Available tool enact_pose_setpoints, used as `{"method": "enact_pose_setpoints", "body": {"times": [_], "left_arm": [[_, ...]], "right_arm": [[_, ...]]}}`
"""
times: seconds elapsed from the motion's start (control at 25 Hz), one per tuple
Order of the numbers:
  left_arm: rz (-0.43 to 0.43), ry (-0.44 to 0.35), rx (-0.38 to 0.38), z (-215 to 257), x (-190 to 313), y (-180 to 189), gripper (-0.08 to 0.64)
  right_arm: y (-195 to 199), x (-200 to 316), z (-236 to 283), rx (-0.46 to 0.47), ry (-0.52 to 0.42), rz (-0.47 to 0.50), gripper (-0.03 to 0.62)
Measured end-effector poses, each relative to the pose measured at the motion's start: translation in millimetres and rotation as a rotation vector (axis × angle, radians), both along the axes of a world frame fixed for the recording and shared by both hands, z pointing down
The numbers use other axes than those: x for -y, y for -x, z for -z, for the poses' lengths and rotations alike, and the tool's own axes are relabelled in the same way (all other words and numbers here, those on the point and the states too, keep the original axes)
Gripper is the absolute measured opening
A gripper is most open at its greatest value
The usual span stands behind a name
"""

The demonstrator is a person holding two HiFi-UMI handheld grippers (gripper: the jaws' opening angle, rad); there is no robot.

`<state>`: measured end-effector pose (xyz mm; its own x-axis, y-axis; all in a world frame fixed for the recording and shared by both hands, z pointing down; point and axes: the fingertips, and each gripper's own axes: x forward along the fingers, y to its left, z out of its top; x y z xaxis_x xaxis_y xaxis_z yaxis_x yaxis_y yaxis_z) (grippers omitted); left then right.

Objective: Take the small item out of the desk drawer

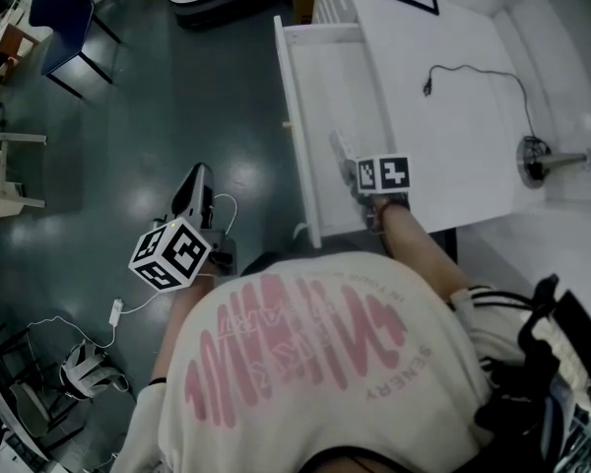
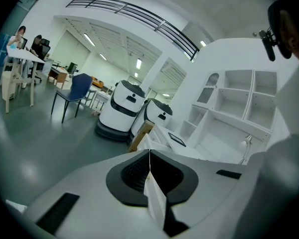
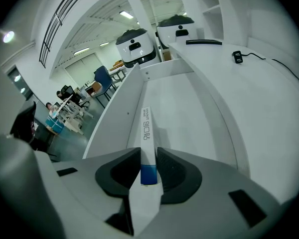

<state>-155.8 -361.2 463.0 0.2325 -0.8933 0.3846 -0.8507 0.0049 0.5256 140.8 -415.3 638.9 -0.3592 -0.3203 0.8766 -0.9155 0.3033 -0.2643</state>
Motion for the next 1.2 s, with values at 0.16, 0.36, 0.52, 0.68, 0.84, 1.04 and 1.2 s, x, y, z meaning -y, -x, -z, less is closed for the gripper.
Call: {"method": "enact_pose_setpoints", "body": {"times": [0.16,0.36,0.52,0.68,0.84,1.04,1.2], "left_arm": [[-0.008,-0.017,-0.007,5.9,-1.4,-0.9,0.031],[-0.022,-0.047,-0.011,15.9,-2.3,-2.3,0.031],[-0.032,-0.066,-0.013,23.6,-5.4,-2.6,0.031],[-0.024,-0.072,-0.022,30.5,-11.3,-1.6,0.031],[-0.034,-0.084,-0.020,37.2,-15.4,-0.5,0.031],[-0.063,-0.083,-0.007,43.0,-17.5,-2.2,0.032],[-0.076,-0.099,-0.015,49.4,-20.8,-4.5,0.031]], "right_arm": [[-3.9,-2.5,9.8,-0.001,-0.021,-0.030,0.109],[-8.7,-3.5,27.7,0.007,-0.082,-0.073,0.107],[-10.6,-4.9,46.4,0.021,-0.127,-0.111,0.106],[-9.9,-5.6,74.0,0.061,-0.185,-0.143,0.106],[-8.4,-1.7,109.6,0.106,-0.268,-0.165,0.106],[-0.7,2.1,156.1,0.156,-0.389,-0.176,0.106],[7.2,-0.9,186.4,0.200,-0.455,-0.178,0.106]]}}
